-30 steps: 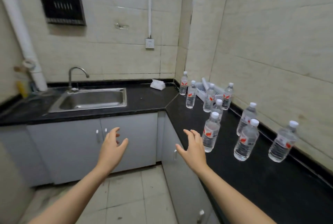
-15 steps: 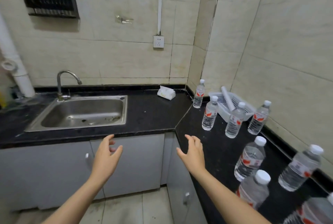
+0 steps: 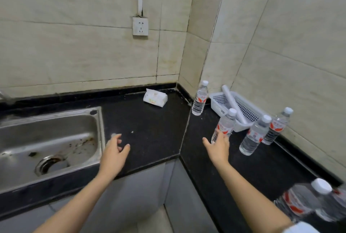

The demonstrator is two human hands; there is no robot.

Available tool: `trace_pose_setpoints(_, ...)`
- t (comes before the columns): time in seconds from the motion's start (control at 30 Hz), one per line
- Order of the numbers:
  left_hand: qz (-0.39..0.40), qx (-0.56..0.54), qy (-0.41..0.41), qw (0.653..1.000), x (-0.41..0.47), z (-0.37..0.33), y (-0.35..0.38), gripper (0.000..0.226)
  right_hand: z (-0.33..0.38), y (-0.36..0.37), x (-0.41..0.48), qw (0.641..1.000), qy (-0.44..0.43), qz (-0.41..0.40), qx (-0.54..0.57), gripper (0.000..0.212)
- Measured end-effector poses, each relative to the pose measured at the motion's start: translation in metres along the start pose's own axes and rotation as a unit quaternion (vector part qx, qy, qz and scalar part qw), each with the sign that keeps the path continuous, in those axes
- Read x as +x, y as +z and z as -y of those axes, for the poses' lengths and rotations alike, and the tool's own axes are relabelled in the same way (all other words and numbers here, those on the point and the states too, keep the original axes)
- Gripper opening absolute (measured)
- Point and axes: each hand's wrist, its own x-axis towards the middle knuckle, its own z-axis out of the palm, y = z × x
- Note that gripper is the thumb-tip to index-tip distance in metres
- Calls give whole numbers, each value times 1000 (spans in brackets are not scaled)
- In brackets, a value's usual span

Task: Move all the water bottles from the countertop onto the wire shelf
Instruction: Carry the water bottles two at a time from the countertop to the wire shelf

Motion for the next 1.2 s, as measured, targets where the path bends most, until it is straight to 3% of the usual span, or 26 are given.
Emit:
trace_pose_setpoints(0.23, 106, -28, -49, 993, 50, 4, 80, 46, -36, -11, 64, 995, 76, -69, 0, 62)
trace_pose_setpoints(0.4, 129, -38, -74, 988, 90, -9, 136, 46, -50, -7, 117, 992, 85, -81, 34, 79)
trace_pose_setpoints(0.63, 162, -37, -38, 985, 150, -48, 205, 47, -76, 16, 170, 987, 102, -88, 86, 94)
trace_pose_setpoints(0.9, 241, -26, -31, 970, 196, -74, 272, 60, -88, 18, 180, 983, 115, -67, 128, 74)
trace_pose_setpoints(1.07, 269, -30, 39, 962, 248, -115, 319, 81, -82, 9, 185, 981, 130, -23, 143, 72)
trace_pose_setpoints(1.2, 278, -81, 96, 952, 293, -140, 350, 84, -80, 5, 191, 978, 151, -19, 145, 70)
